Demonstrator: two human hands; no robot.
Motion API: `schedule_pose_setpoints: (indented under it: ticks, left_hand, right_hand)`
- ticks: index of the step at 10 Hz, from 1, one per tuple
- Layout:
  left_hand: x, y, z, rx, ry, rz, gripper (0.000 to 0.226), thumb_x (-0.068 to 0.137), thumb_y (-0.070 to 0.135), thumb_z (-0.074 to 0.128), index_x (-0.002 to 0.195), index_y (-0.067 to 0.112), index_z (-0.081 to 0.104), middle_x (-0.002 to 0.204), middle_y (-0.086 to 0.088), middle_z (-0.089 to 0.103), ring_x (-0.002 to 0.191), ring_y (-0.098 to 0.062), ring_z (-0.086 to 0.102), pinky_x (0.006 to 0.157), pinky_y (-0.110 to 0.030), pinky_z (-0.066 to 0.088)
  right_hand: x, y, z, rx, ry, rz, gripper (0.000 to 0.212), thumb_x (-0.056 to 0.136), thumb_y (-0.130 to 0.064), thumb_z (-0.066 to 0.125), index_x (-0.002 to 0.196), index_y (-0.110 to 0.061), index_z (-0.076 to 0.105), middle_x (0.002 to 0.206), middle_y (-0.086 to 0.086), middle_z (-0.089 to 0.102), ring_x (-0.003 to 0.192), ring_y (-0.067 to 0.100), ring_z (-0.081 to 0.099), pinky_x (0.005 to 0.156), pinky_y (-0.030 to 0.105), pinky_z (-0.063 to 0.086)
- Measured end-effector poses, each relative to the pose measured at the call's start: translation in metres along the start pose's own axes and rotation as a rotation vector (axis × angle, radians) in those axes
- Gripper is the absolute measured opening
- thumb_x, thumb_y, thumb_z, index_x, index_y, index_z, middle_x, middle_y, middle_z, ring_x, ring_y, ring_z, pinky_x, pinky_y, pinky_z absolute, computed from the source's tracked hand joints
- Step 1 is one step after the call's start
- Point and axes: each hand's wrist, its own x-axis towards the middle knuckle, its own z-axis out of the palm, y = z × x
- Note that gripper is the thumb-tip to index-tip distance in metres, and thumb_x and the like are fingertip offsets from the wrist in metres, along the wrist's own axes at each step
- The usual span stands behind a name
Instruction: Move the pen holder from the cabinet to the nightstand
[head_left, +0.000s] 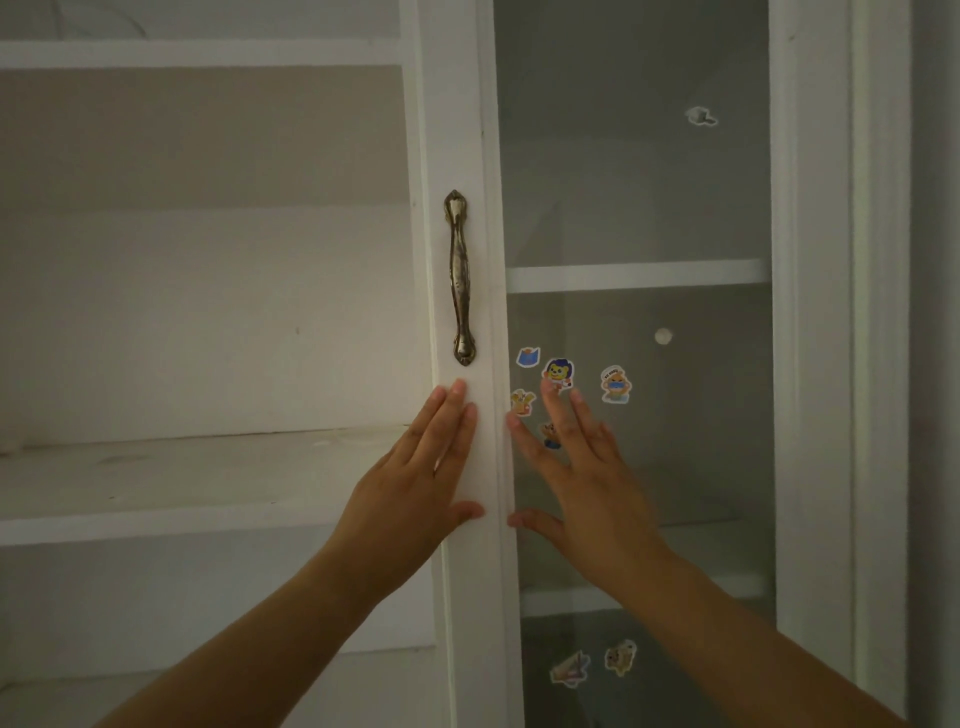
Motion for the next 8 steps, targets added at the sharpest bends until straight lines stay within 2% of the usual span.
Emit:
schedule_pose_setpoints:
  ticks: [1,2,3,4,6,8]
  left_hand:
    - [-0.001,0.0,-0.001,0.019,-0.006,0.013,0.089,0.071,0.055,0.049,0.139,0.002,0.028,0.147,-0.017,0.03,0.134,-0.032,0.029,0.091,-0.036,0.037]
    - [-0.001,0.0,-0.001,0.025,-0.022,0.014,0.089,0.072,0.055,0.05,0.14,0.003,0.024,0.148,-0.017,0.027,0.134,-0.033,0.028,0.097,-0.047,0.038]
    - [-0.001,0.0,-0.004,0.034,-0.046,0.006,0.091,0.072,0.056,0.053,0.141,0.005,0.023,0.149,-0.015,0.022,0.134,-0.033,0.028,0.095,-0.052,0.038]
    - [-0.002,0.0,-0.007,0.067,-0.069,0.007,0.086,0.075,0.06,0.036,0.141,0.006,0.024,0.149,-0.014,0.021,0.134,-0.033,0.03,0.094,-0.055,0.039]
    - [-0.004,0.0,-0.015,0.107,-0.114,0.006,0.079,0.085,0.062,0.021,0.142,0.007,0.026,0.151,-0.014,0.025,0.136,-0.033,0.028,0.096,-0.06,0.031]
    - [-0.006,-0.001,-0.038,0.053,-0.087,0.005,0.066,0.088,0.057,0.02,0.135,0.016,0.042,0.144,-0.011,0.04,0.13,-0.033,0.039,0.094,-0.064,0.029]
  right_hand:
    - [0.0,-0.002,-0.003,0.022,-0.028,0.003,0.096,0.069,-0.054,0.067,0.144,-0.031,0.01,0.155,0.009,0.002,0.14,0.032,0.002,0.105,0.048,0.012]
    - [0.001,-0.002,-0.007,0.045,-0.071,-0.003,0.094,0.073,-0.053,0.064,0.143,-0.034,0.005,0.155,0.005,-0.008,0.14,0.029,-0.008,0.106,0.046,0.005]
    - [0.001,0.0,-0.013,0.086,-0.108,-0.026,0.088,0.079,-0.051,0.06,0.143,-0.035,0.003,0.153,0.001,-0.017,0.139,0.025,-0.017,0.108,0.042,0.002]
    - [0.002,0.0,-0.019,0.108,-0.127,-0.038,0.083,0.081,-0.051,0.056,0.144,-0.035,0.004,0.153,0.001,-0.019,0.139,0.024,-0.019,0.11,0.041,0.002]
    - [0.001,-0.003,-0.036,0.187,-0.176,0.003,0.078,0.084,-0.051,0.052,0.144,-0.033,0.006,0.155,-0.002,-0.014,0.142,0.02,-0.01,0.113,0.039,0.014]
    - [-0.004,-0.012,-0.061,0.244,-0.211,0.068,0.072,0.086,-0.051,0.05,0.144,-0.032,0.012,0.156,-0.002,0.003,0.141,0.018,0.008,0.109,0.037,0.024]
